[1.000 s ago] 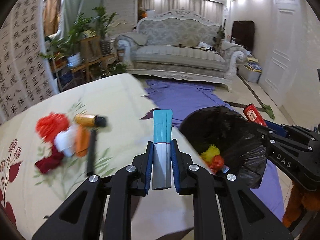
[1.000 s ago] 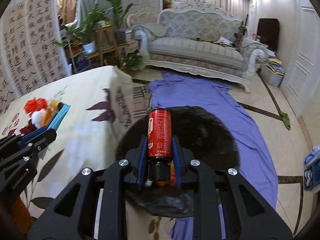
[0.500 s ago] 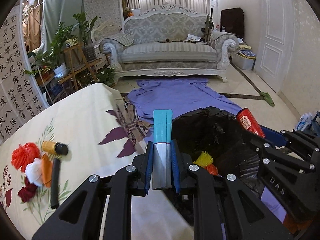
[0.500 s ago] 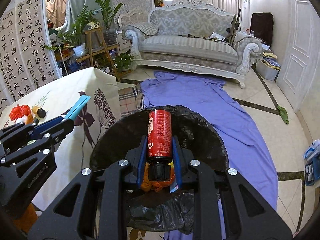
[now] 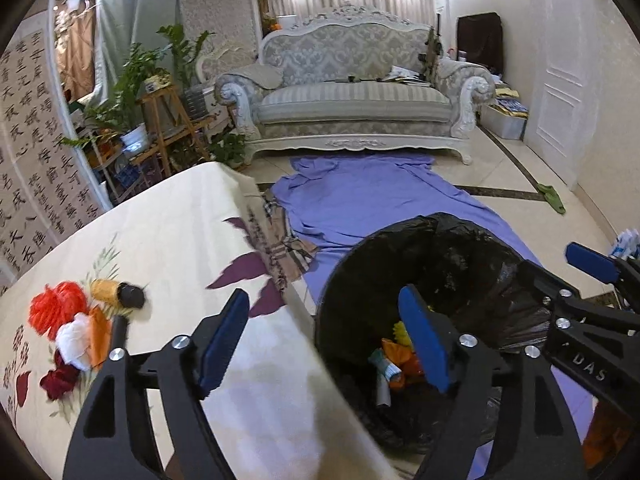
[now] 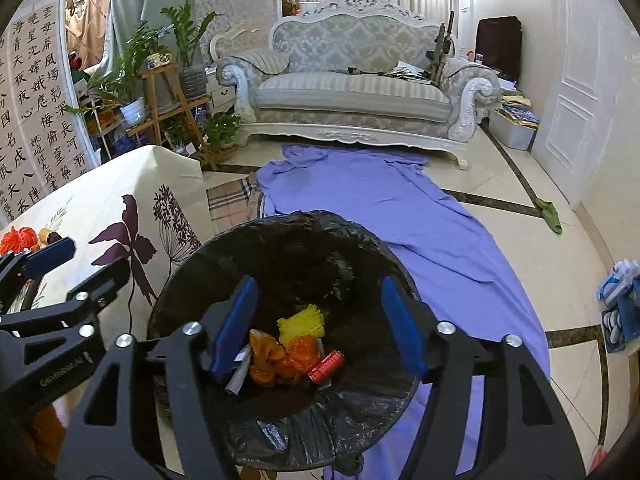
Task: Collect trash
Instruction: 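Open both grippers over the bin, dropping the tube and bottle, then move both grippers back over the remaining items on the table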
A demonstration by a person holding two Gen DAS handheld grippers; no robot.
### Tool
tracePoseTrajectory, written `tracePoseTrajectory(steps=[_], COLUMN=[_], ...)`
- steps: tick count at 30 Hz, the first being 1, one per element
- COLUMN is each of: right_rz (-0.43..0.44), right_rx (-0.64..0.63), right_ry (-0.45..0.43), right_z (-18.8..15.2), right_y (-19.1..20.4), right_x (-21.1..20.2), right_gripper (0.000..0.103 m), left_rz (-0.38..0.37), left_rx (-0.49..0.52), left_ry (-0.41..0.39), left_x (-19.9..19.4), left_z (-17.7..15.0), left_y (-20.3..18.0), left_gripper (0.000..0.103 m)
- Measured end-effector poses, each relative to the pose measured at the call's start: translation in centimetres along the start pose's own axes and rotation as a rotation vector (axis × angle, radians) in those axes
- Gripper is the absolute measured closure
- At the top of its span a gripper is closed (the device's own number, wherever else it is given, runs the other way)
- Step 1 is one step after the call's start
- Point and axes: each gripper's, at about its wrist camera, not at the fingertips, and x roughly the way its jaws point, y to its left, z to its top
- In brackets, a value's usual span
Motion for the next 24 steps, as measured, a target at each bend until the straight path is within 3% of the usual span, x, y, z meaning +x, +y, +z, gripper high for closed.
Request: tracePoseTrajectory(steps=[3,11,24], right_rz=[0.001,0.091,0.262], right_rx=[0.006,-0.029,-0.191], right_ry=[-0.019,-0.032,0.002], right_z=[0.2,0.1,0.2], right_y=[0.4,4.6,17.3], right_x=[-0.6,-1.7,-1.9], right_gripper=[0.023,0.013,0.012], left_rz=[0.048,0.097,0.343], left_rx=[-0.026,-0.125,-0.269], left_ry=[-0.006,-0.011,0.003], left_x=[-0.7,-3.6,-6.9], left_z=[-0.3,-2.5,-6.7], left_y=[1.1,5.6,16.0], left_gripper=[0.023,0.021,0.019])
